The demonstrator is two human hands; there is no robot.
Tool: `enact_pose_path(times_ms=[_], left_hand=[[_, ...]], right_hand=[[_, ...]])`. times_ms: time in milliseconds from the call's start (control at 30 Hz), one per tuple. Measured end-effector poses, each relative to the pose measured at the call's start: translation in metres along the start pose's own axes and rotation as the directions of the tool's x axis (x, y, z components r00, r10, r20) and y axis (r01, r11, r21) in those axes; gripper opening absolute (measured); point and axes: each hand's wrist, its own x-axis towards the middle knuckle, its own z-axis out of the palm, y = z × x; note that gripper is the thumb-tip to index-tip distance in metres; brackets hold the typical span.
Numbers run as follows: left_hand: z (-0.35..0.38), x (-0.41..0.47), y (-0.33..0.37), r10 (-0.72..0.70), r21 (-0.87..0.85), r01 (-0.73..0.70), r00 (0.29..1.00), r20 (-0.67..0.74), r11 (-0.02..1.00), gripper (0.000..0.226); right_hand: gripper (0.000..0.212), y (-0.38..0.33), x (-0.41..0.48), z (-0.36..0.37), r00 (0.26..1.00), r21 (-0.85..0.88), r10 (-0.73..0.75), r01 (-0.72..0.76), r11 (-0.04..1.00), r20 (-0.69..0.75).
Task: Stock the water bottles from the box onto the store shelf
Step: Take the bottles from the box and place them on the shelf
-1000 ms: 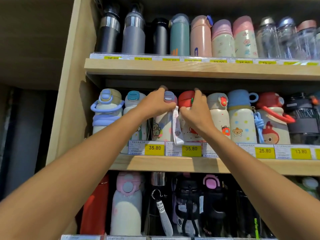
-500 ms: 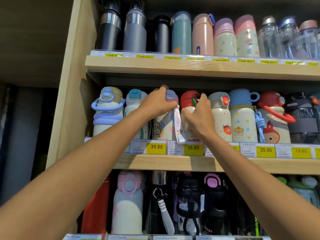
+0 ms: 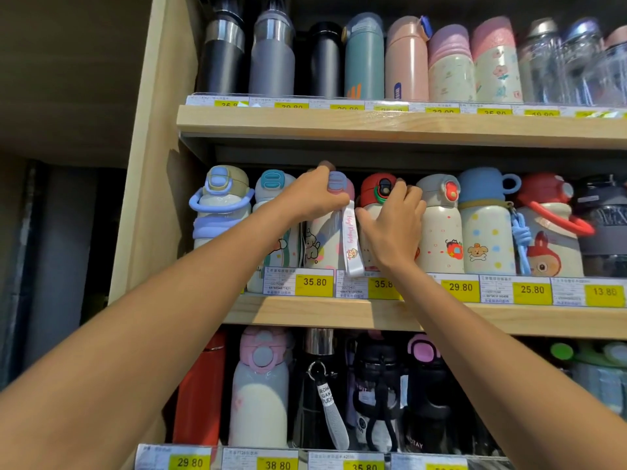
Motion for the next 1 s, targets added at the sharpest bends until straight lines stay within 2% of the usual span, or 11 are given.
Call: enact_pose_path(times_ms=[167,400,567,733,833,933,1000], left_hand=[[0.002,0.000,-0.002,0.003,-0.027,-0.004,1.000,-0.012,1.000,0.038],[0.003,-0.002,0.000,-0.008,-0.037,0.007,1.000,-0.007,0.999,0.042],[0.006,-0.002,0.000,-0.034,-0.050,0.033,0.999,-0.026,0.998,0.049],[0.012,-0.007,-0.002,-0.032,-0.055,0.029,0.998,-0.050,0.998,0.069],[0.019,-0.011,0.002,-0.001,-0.038,-0.007,0.978,-0.206,0.999,0.059],[0.026,-0.015,0.018,0.138,-0.025,-0.165,0.890,-0.435,0.986,0.039],[0.029,-0.016,0.029,0.214,0.012,-0.239,0.841,-0.497,0.971,0.032]], right_hand=[[0.069,0.000,-0.003,0.000,1.000,-0.018,-0.012,0.012,1.000,-0.012],[0.075,0.002,-0.006,-0.005,1.000,0.001,-0.025,0.025,1.000,-0.006],[0.075,0.003,-0.003,-0.010,0.999,0.017,-0.014,0.014,1.000,0.039],[0.076,0.003,-0.006,-0.013,0.998,0.016,-0.024,0.023,1.000,0.064],[0.070,0.004,-0.008,-0.021,0.996,0.068,-0.046,0.041,0.997,0.074],[0.054,0.011,-0.004,-0.040,0.987,0.044,-0.160,0.161,0.986,-0.028],[0.044,0.014,0.003,-0.054,0.969,0.019,-0.227,0.230,0.973,-0.101]])
